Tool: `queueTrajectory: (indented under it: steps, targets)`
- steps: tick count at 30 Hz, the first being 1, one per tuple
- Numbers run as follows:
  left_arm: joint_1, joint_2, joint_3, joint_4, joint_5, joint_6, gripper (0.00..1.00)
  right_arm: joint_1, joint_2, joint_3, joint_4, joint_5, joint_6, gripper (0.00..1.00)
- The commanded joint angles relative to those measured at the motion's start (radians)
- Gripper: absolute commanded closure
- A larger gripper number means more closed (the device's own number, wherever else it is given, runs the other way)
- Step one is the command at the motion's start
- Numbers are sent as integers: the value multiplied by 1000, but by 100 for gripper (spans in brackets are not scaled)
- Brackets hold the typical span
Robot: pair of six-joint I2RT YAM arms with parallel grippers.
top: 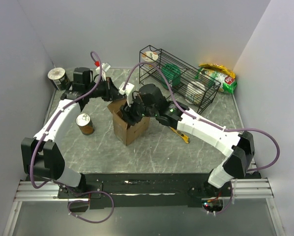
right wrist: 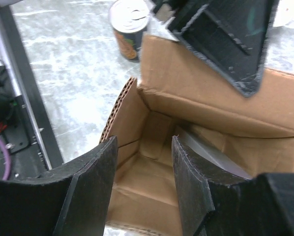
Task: Unpack the express box
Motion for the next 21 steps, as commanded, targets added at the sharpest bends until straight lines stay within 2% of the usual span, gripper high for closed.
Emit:
queueTrajectory:
  steps: [1, 5, 21]
  targets:
    - [-5, -11, 5, 19, -29, -24, 99, 12, 2, 23, 17, -98, 27, 45]
    - [-5, 6, 10, 19, -39, -33, 99, 20, 0, 11, 21, -193, 25, 44]
    - [-5, 5, 0, 47, -22, -75, 99, 60, 171, 51, -49, -88, -4, 39]
